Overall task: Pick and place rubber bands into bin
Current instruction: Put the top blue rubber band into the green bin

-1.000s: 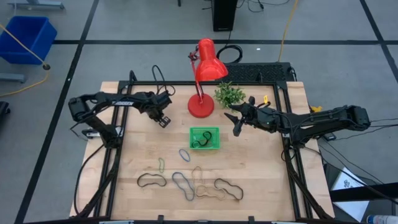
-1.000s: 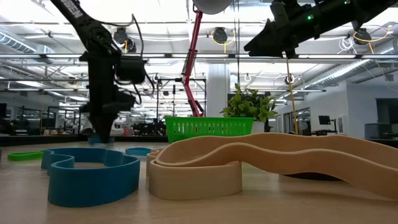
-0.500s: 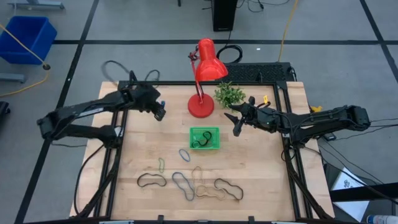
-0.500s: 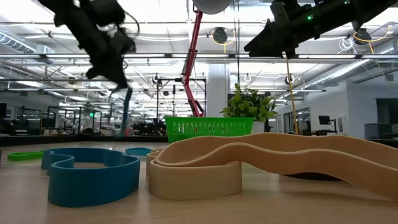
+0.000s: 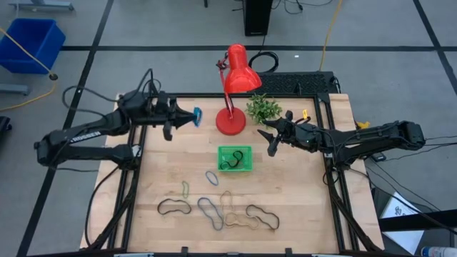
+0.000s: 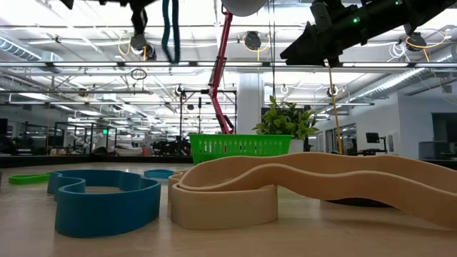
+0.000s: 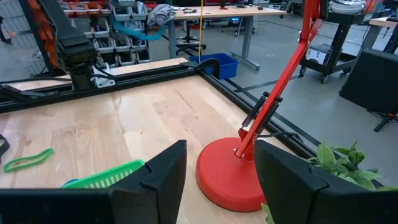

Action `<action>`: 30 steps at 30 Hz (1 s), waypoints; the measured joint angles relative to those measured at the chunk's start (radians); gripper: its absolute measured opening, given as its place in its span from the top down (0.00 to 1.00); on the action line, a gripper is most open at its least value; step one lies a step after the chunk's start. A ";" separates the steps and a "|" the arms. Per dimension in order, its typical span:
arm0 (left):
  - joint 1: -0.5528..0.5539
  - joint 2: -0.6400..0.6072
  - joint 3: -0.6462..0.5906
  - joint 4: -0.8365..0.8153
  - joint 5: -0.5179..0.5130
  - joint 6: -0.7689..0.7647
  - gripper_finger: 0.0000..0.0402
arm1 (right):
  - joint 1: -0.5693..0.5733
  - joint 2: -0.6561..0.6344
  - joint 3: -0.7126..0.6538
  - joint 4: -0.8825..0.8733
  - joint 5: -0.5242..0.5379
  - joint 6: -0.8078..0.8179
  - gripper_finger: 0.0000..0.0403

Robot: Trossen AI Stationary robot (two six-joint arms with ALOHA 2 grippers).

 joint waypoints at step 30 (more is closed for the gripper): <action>-0.277 0.625 0.001 0.232 0.001 -0.052 0.98 | 0.000 0.000 0.000 0.004 0.000 0.003 0.55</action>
